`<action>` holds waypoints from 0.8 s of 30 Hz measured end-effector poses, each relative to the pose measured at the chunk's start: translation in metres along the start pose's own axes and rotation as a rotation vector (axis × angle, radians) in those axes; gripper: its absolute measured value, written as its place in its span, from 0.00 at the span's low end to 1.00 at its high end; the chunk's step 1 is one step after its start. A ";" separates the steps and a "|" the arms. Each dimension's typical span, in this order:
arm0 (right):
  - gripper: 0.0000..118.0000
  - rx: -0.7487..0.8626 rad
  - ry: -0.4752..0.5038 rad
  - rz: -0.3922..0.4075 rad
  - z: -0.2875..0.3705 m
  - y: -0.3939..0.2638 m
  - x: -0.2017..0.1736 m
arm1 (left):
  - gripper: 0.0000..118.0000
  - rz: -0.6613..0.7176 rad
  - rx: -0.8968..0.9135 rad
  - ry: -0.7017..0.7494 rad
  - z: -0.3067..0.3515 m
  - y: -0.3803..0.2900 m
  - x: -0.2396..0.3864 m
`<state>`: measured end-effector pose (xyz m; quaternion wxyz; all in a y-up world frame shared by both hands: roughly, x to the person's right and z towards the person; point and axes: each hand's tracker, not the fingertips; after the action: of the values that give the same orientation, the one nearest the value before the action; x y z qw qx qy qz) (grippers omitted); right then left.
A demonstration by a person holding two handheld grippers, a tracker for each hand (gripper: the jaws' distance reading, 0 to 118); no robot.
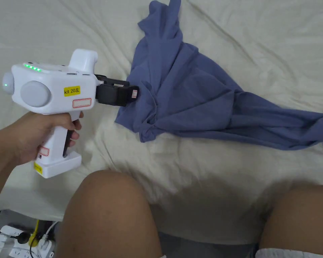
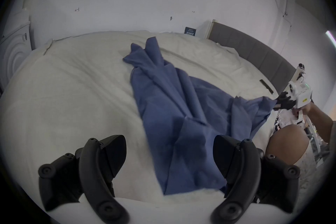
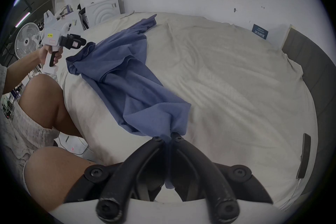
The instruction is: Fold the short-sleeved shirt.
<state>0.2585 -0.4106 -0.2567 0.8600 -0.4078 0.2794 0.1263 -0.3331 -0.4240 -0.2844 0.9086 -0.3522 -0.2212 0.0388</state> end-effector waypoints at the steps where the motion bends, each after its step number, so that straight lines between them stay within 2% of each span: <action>1: 0.04 -0.007 -0.005 0.000 -0.002 -0.001 0.000 | 0.84 0.023 0.028 -0.044 -0.002 0.004 0.000; 4: 0.04 -0.027 -0.011 -0.015 -0.009 -0.006 0.005 | 0.84 0.082 0.048 -0.166 -0.008 0.010 -0.002; 9: 0.04 -0.038 -0.012 -0.040 -0.014 -0.010 0.007 | 0.84 0.111 -0.014 -0.259 -0.020 0.013 0.001; 13: 0.04 -0.045 -0.014 -0.045 -0.017 -0.011 0.009 | 0.80 -0.015 -0.109 -0.190 -0.035 0.007 0.016; 14: 0.04 -0.043 -0.014 -0.043 -0.017 -0.011 0.009 | 0.75 -0.025 -0.122 -0.175 -0.037 0.006 0.017; 16: 0.04 -0.043 -0.007 -0.037 -0.017 -0.010 0.008 | 0.41 0.011 -0.119 -0.182 -0.041 0.003 0.017; 17: 0.04 -0.041 -0.005 -0.034 -0.015 -0.009 0.007 | 0.19 0.018 -0.121 -0.160 -0.042 0.002 0.017; 18: 0.04 -0.040 -0.003 -0.032 -0.015 -0.009 0.006 | 0.04 0.018 -0.129 -0.138 -0.042 0.002 0.017; 24: 0.04 -0.008 0.003 -0.048 -0.008 -0.009 0.008 | 0.04 0.156 -0.012 -0.193 -0.015 -0.004 0.009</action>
<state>0.2664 -0.4227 -0.2597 0.8609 -0.4180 0.2701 0.1062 -0.3190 -0.4344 -0.2880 0.8751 -0.3684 -0.2800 0.1418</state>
